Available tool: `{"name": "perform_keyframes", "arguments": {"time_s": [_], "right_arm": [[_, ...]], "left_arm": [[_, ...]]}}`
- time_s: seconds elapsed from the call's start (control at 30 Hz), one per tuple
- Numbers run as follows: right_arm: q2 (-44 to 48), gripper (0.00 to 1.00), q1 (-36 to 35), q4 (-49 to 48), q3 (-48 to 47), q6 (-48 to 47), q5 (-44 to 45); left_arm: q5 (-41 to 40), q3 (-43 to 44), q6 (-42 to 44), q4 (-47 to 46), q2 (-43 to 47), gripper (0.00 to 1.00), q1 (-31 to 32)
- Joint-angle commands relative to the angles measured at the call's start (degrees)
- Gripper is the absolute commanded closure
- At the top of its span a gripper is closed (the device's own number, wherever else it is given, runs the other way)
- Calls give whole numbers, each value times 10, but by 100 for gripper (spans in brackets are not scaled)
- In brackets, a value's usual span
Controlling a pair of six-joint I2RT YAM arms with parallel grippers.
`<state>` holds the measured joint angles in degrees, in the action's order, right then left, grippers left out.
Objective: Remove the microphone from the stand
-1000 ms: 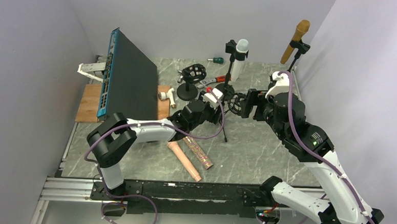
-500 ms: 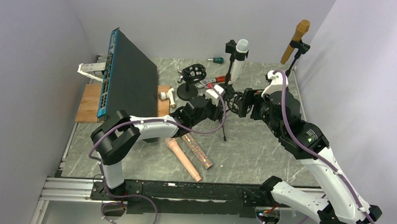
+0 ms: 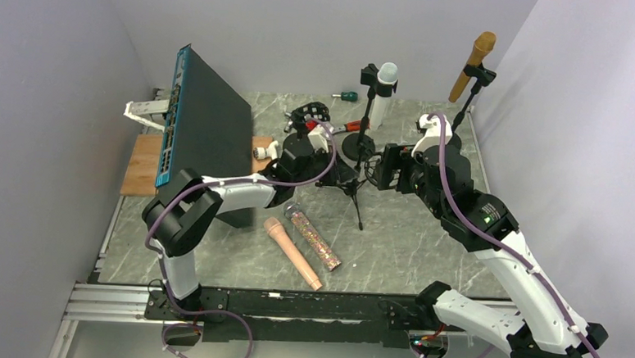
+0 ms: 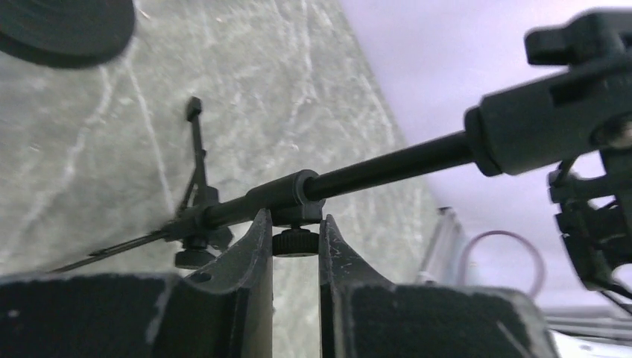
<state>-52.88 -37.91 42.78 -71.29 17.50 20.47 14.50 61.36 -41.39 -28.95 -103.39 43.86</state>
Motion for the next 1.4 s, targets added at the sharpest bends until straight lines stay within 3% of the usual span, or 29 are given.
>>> {"name": "perform_keyframes", "arguments": {"time_s": [0.0, 0.4, 0.47, 0.6, 0.7, 0.83, 0.97, 1.13, 1.27, 1.37], "right_arm": [[8, 14, 1, -22, -2, -1, -5], [21, 14, 1, -18, 0, 8, -8], [21, 14, 1, -18, 4, 9, -10], [20, 14, 1, -16, 7, 10, -9], [25, 14, 1, -13, 12, 10, -11], [31, 14, 1, 12, 15, 16, 0], [48, 2, 1, 7, 25, 17, -20], [27, 0, 2, -26, 29, 2, -69], [15, 0, 1, -50, 34, -11, -59], [16, 0, 1, -54, 32, -11, -65]], "left_arm": [[114, -25, -218, -86, -21, 100, -10], [93, -66, -566, -229, -66, 100, -31], [89, -48, -537, -165, -54, 100, -32], [10, 9, -333, 48, 9, 100, -23], [-52, 19, -230, 123, 32, 100, -18], [-116, 5, -155, 160, 46, 100, -8], [-141, 6, -110, 181, 40, 100, 1], [-90, 3, -128, 167, 30, 100, -2], [9, -22, -163, 86, 26, 99, -25], [44, -42, -163, 43, 35, 59, -36]]}}
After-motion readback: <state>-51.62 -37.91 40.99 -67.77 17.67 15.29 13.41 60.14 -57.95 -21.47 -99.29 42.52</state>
